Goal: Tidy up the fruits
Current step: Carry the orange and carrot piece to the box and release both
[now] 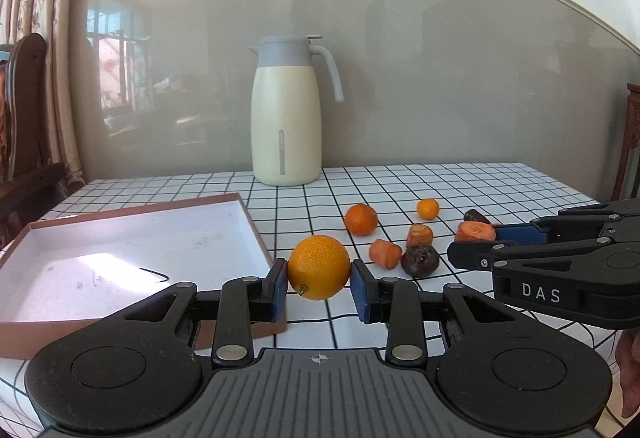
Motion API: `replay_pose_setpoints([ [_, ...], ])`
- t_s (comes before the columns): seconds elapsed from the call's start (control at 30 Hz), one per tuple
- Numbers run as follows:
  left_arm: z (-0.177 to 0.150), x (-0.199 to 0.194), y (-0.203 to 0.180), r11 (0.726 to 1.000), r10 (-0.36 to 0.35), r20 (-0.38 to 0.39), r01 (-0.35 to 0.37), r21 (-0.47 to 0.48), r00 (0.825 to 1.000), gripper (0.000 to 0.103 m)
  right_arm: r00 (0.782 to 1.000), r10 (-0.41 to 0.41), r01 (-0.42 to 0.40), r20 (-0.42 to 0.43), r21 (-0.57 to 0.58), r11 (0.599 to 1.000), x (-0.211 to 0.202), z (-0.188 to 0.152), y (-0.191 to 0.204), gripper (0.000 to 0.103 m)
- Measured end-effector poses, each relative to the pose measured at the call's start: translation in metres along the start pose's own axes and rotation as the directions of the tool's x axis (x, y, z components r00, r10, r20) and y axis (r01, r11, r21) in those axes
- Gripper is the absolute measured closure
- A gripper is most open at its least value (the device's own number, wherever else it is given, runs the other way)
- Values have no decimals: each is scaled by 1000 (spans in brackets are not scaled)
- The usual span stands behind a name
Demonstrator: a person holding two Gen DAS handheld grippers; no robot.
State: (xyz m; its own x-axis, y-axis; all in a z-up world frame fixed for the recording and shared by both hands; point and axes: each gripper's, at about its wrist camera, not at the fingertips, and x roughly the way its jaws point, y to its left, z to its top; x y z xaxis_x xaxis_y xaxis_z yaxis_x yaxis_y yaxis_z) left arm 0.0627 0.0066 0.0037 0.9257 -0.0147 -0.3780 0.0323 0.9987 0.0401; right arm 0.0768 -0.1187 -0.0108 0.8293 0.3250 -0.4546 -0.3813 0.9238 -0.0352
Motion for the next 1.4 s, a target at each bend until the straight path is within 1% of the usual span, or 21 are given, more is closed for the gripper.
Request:
replay_pose_setpoints([
  [0.33, 1, -23, 54, 992, 110, 31, -108, -61, 993, 69, 994, 98, -97, 42, -39, 995, 4, 17, 42, 83],
  [0.47, 3, -34, 71, 987, 145, 49, -141, -83, 988, 69, 986, 146, -142, 82, -52, 988, 1, 26, 59, 83],
  [0.73, -2, -42, 108, 971, 219, 43, -213, -114, 975, 69, 971, 214, -207, 107, -73, 976, 6, 40, 89, 83],
  [1.1, -7, -55, 137, 950, 277, 43, -267, -159, 960, 69, 960, 249, -236, 128, -109, 966, 14, 51, 112, 83],
  [1.2, -7, -56, 142, 947, 288, 44, -278, -158, 957, 69, 957, 258, -243, 132, -122, 962, 16, 54, 117, 83],
  [1.4, 3, -55, 159, 933, 329, 60, -315, -173, 942, 69, 953, 266, -246, 144, -141, 959, 25, 65, 124, 83],
])
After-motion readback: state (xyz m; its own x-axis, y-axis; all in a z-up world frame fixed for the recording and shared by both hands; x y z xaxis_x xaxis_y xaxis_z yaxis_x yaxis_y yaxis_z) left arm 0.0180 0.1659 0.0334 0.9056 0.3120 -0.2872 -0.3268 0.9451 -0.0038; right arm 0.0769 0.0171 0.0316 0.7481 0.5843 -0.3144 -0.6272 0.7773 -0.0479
